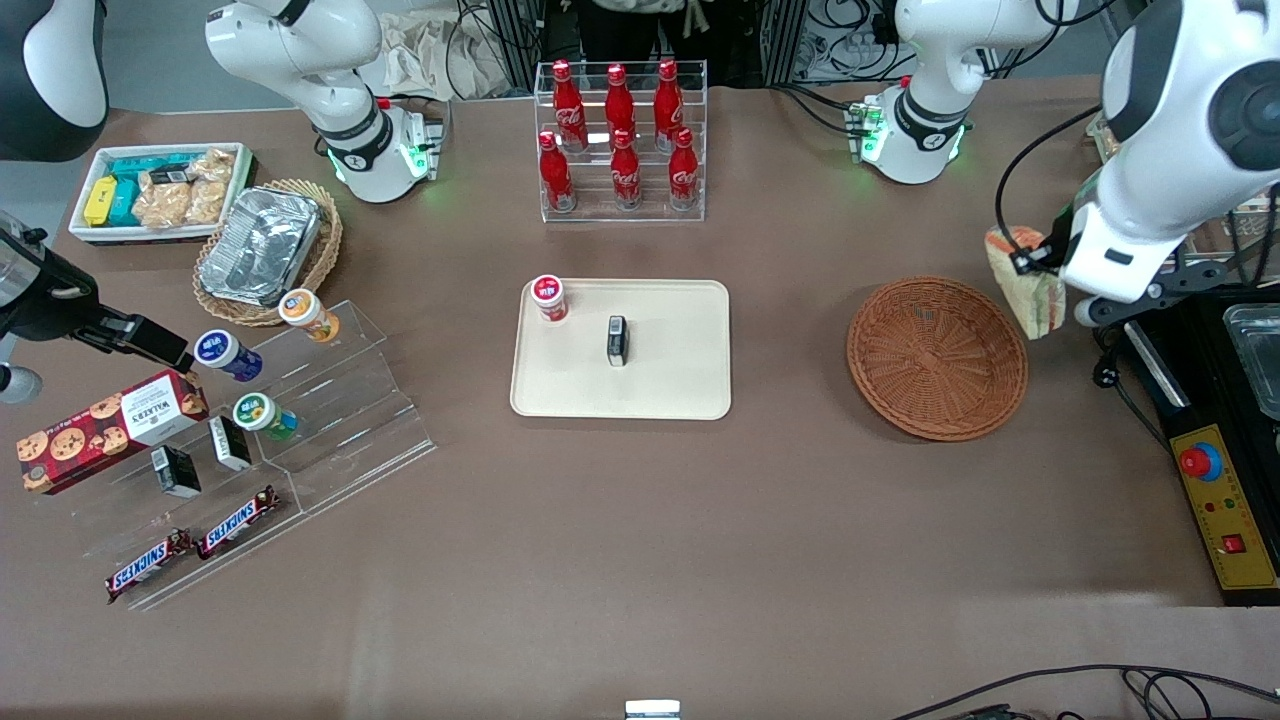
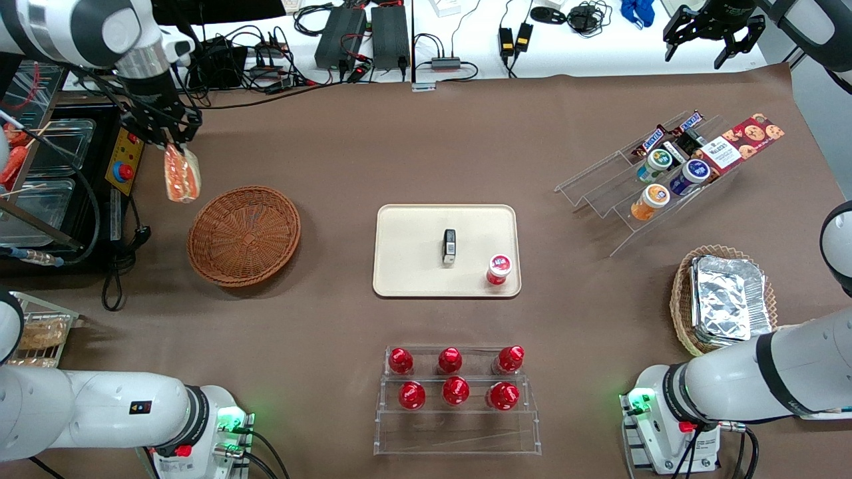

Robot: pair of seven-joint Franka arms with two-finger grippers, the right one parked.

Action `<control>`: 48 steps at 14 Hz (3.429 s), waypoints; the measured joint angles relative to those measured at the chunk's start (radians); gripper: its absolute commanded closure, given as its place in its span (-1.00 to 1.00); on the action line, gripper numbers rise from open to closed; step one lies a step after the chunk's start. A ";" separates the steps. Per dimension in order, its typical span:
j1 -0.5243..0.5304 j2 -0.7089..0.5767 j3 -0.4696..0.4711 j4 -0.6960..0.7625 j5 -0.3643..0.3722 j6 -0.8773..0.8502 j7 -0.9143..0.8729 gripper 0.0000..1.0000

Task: Place sandwich from basket to tray
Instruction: 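Lift the sandwich and carry it with the left gripper over the cream tray, then lower the sandwich onto the tray and open the left gripper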

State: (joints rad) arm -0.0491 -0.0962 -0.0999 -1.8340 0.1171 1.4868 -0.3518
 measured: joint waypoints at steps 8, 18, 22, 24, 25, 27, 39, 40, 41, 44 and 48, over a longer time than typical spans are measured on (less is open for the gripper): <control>-0.005 0.006 -0.034 0.052 -0.090 -0.040 0.106 1.00; -0.227 0.075 -0.122 0.050 -0.200 0.029 -0.159 1.00; -0.303 0.125 -0.123 0.011 -0.216 0.173 -0.228 1.00; -0.342 0.151 -0.123 -0.035 -0.226 0.280 -0.299 1.00; -0.370 0.164 -0.123 -0.060 -0.227 0.342 -0.344 1.00; -0.433 0.197 -0.123 -0.093 -0.228 0.444 -0.431 1.00; -0.530 0.431 -0.121 -0.103 -0.180 0.707 -0.524 1.00; -0.532 0.448 -0.120 -0.103 -0.168 0.721 -0.524 1.00; -0.537 0.461 -0.120 -0.103 -0.161 0.731 -0.524 1.00; -0.558 0.491 -0.117 -0.110 -0.139 0.791 -0.528 1.00; -0.562 0.499 -0.110 -0.137 -0.104 0.838 -0.548 -0.99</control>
State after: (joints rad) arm -0.6108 0.4033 -0.2098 -1.9715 0.0132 2.3247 -0.9001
